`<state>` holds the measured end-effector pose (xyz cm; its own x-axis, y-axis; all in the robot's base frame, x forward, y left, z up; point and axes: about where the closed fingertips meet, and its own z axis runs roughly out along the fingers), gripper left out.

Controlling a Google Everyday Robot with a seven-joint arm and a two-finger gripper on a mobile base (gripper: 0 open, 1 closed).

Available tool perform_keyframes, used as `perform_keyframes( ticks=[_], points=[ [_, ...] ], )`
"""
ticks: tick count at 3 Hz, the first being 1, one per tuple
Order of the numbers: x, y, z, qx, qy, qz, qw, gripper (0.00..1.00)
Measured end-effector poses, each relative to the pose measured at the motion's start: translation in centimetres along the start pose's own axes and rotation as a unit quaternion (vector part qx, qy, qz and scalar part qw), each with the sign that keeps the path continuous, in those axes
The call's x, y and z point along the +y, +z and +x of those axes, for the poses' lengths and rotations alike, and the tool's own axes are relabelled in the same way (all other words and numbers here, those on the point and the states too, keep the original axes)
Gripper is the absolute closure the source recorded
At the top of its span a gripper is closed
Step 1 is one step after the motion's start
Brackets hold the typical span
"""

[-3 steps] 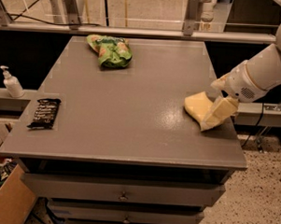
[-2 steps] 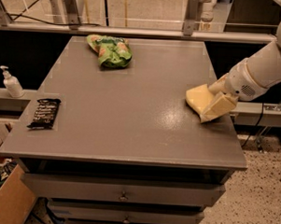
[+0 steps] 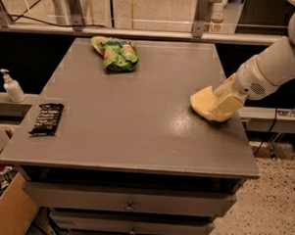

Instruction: Move sponge near green rice chip bag

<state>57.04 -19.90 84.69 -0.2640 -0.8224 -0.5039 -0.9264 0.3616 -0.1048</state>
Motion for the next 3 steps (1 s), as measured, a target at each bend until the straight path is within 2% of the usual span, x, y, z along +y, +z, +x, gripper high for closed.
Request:
perform_keyframes(
  ticks=[1,2,3],
  points=[
    [-1.0,0.3,-2.3,-0.018,-0.007,-0.001,0.9998,1.0],
    [-1.9,1.0,-5.7,-0.043,-0.019,-0.004,0.9989,1.0],
    [-2.7,2.0,-10.2,-0.08,-0.032,-0.01,0.9963,1.0]
  ],
)
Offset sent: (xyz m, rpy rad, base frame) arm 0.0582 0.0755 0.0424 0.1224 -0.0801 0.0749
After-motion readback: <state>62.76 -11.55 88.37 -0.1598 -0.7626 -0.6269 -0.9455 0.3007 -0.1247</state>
